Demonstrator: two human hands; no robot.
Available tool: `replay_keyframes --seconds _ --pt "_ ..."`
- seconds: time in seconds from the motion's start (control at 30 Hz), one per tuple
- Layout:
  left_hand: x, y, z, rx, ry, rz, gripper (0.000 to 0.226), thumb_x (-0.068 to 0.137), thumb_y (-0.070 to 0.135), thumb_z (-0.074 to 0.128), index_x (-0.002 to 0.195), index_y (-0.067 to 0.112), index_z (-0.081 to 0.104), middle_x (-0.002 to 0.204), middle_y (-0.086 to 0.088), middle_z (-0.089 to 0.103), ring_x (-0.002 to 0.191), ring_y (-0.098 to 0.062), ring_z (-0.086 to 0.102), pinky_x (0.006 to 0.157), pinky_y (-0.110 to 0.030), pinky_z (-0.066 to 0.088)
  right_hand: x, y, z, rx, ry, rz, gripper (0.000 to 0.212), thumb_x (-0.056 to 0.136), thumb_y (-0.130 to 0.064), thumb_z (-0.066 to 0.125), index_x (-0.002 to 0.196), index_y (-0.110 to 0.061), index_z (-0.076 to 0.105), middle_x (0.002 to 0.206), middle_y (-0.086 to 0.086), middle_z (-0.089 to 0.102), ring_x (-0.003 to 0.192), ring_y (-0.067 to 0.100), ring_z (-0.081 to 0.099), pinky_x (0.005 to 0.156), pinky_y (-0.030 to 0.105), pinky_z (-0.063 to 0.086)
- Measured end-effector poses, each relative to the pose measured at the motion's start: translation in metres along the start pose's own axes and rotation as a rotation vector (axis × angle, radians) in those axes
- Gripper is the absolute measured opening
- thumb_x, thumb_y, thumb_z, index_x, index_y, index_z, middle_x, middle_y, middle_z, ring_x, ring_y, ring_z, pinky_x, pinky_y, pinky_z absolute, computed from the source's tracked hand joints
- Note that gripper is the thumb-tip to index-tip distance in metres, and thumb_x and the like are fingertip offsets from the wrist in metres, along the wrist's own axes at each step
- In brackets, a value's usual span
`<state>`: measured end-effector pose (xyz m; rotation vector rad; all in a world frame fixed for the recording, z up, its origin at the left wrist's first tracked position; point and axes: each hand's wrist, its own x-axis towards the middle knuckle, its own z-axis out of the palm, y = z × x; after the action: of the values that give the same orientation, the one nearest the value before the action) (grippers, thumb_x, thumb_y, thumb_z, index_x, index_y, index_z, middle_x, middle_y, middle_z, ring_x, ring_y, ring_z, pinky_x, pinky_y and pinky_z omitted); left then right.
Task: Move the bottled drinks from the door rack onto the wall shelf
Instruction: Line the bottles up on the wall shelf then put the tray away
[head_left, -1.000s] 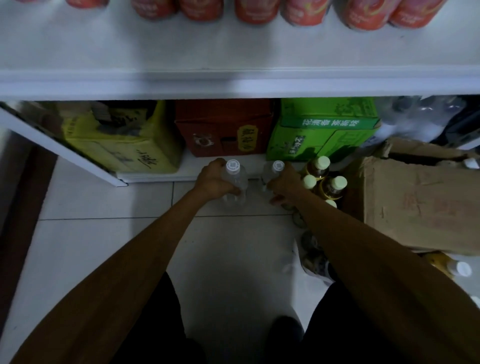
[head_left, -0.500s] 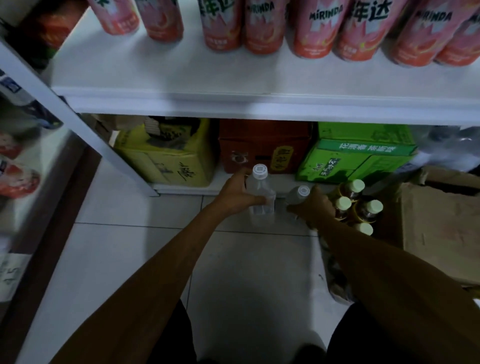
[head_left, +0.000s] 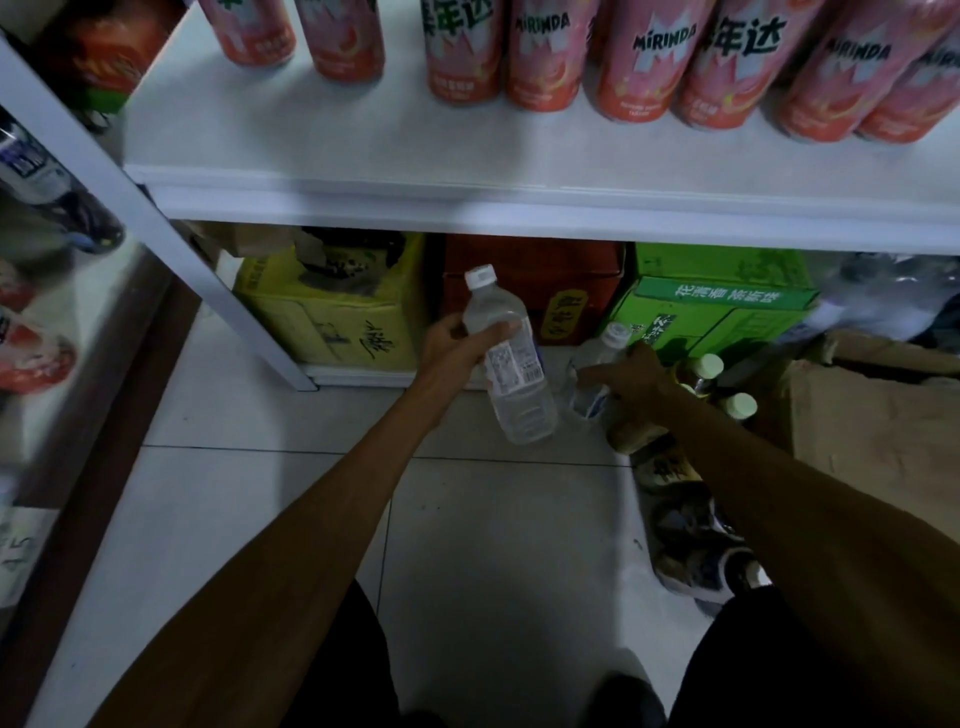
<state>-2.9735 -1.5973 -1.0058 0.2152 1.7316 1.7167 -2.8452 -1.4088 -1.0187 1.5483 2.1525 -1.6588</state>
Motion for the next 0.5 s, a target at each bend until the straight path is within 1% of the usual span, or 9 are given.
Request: replay_keyframes --seconds 0.03,0.1,0.17,0.2,0.23,0.27,0.33,0.43,0.5 --pt "0.002 0.001 0.002 -0.042 -0.001 -0.022 0.033 0.084 0.021 0.074 0.113 0.008 0.066 0.104 -0.007 0.071 0.082 -0.013 0.070 0.066 -0.022 0.055 -0.005 -0.010 -0.005 0.019 -0.020 -0.021 0.047 0.076 -0.005 0.081 0.113 0.008 0.055 0.106 0.012 0.065 0.093 0.026 0.059 0.075 0.032 0.049" --pt "0.005 0.002 0.006 -0.108 -0.048 -0.075 0.029 0.087 0.027 0.070 0.112 0.014 0.066 0.104 -0.005 0.071 0.088 -0.017 0.070 0.076 -0.031 0.056 -0.014 -0.029 -0.019 0.019 -0.097 -0.070 0.043 0.074 -0.003 0.081 0.113 -0.002 0.062 0.114 0.017 0.067 0.094 0.029 0.064 0.081 0.039 0.054" --pt "0.009 0.002 0.011 -0.161 -0.120 -0.103 0.035 0.082 0.035 0.074 0.111 0.018 0.066 0.105 -0.006 0.071 0.094 -0.022 0.069 0.088 -0.040 0.054 -0.024 -0.046 -0.036 0.017 -0.172 -0.147 0.028 0.075 0.002 0.077 0.097 -0.012 0.065 0.100 0.012 0.070 0.088 0.028 0.066 0.078 0.038 0.058" --pt "0.009 0.002 0.013 -0.181 -0.150 -0.109 0.045 0.076 0.040 0.077 0.113 0.017 0.065 0.104 -0.007 0.071 0.095 -0.025 0.068 0.089 -0.042 0.054 -0.031 -0.054 -0.043 0.041 -0.196 -0.169 0.029 0.073 0.001 0.077 0.093 -0.015 0.064 0.093 0.007 0.070 0.084 0.025 0.066 0.073 0.033 0.058" --pt "0.007 0.003 0.016 -0.198 -0.172 -0.111 0.055 0.070 0.043 0.078 0.115 0.014 0.064 0.103 -0.008 0.071 0.094 -0.026 0.068 0.087 -0.042 0.054 -0.038 -0.061 -0.050 0.068 -0.217 -0.185 0.034 0.068 -0.004 0.079 0.095 -0.017 0.063 0.091 0.003 0.069 0.084 0.023 0.066 0.072 0.030 0.057" --pt "0.005 0.005 0.020 -0.205 -0.195 -0.112 0.063 0.066 0.044 0.077 0.118 0.012 0.061 0.100 -0.008 0.070 0.090 -0.025 0.068 0.083 -0.040 0.055 -0.044 -0.066 -0.056 0.088 -0.235 -0.186 0.042 0.060 -0.013 0.081 0.098 -0.018 0.063 0.094 0.001 0.070 0.087 0.023 0.066 0.076 0.031 0.056" --pt "0.001 0.008 0.025 -0.184 -0.248 -0.102 0.072 0.061 0.048 0.076 0.120 0.011 0.059 0.093 -0.006 0.070 0.082 -0.023 0.069 0.074 -0.036 0.056 -0.053 -0.064 -0.062 0.100 -0.274 -0.162 0.048 0.056 -0.020 0.080 0.101 -0.016 0.065 0.100 0.005 0.073 0.098 0.031 0.068 0.088 0.040 0.054" --pt "-0.001 0.008 0.030 -0.173 -0.298 -0.075 0.062 0.058 0.049 0.076 0.108 0.015 0.062 0.085 -0.004 0.072 0.074 -0.020 0.069 0.069 -0.033 0.054 -0.061 -0.046 -0.063 0.221 -0.295 -0.128 0.050 0.053 -0.024 0.079 0.099 -0.008 0.069 0.099 0.014 0.074 0.102 0.038 0.067 0.096 0.048 0.049" --pt "-0.003 0.007 0.032 -0.178 -0.316 -0.069 0.057 0.060 0.049 0.076 0.105 0.018 0.063 0.085 -0.006 0.071 0.074 -0.023 0.069 0.068 -0.035 0.054 -0.063 -0.039 -0.065 0.302 -0.346 -0.136 0.050 0.052 -0.023 0.076 0.099 -0.005 0.069 0.095 0.012 0.074 0.094 0.032 0.069 0.094 0.047 0.050"
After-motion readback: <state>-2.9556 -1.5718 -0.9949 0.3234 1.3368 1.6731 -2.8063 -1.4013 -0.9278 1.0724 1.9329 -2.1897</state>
